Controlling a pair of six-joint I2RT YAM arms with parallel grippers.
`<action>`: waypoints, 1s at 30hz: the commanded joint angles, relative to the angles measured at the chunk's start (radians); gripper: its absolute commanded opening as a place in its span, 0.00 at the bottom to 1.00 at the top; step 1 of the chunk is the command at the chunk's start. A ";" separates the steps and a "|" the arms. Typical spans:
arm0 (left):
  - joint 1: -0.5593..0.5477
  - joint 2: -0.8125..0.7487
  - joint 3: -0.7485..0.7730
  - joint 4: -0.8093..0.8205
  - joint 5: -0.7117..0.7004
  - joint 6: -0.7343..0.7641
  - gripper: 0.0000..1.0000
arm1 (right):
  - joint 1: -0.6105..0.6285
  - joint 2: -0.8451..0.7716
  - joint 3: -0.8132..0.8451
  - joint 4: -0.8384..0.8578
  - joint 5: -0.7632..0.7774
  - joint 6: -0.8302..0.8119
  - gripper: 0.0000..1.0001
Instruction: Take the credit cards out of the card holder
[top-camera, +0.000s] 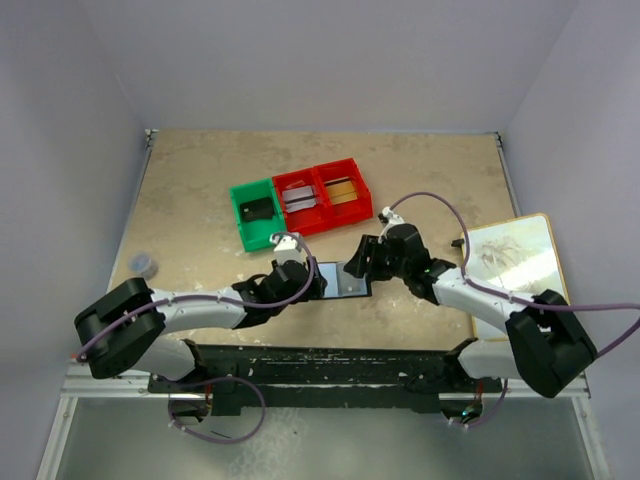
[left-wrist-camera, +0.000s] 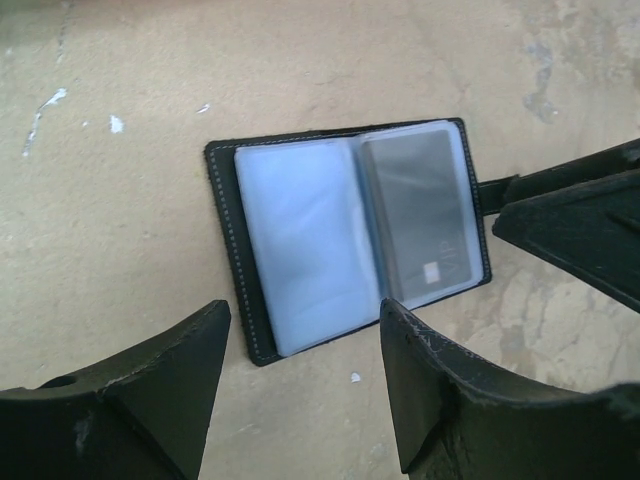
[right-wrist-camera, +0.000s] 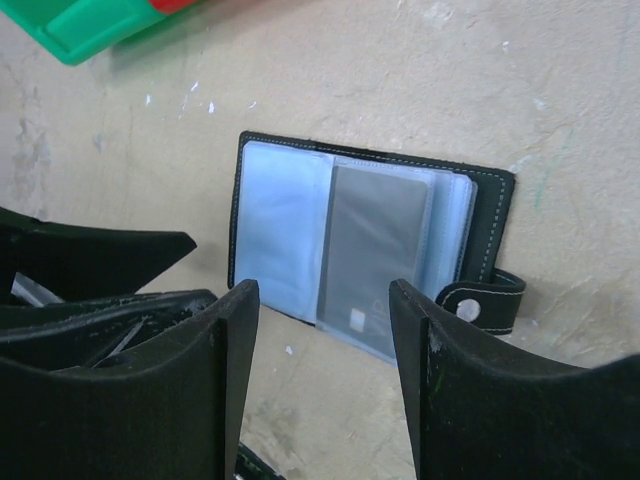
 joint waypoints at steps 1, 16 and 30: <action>0.003 -0.040 -0.027 -0.030 -0.057 -0.022 0.59 | 0.002 0.036 0.020 0.082 -0.096 -0.042 0.57; 0.004 0.009 -0.023 0.000 -0.008 -0.006 0.51 | 0.003 0.144 0.002 0.055 -0.033 -0.014 0.54; 0.005 0.074 -0.013 0.028 0.052 -0.004 0.37 | 0.001 0.174 0.002 0.041 -0.033 -0.002 0.54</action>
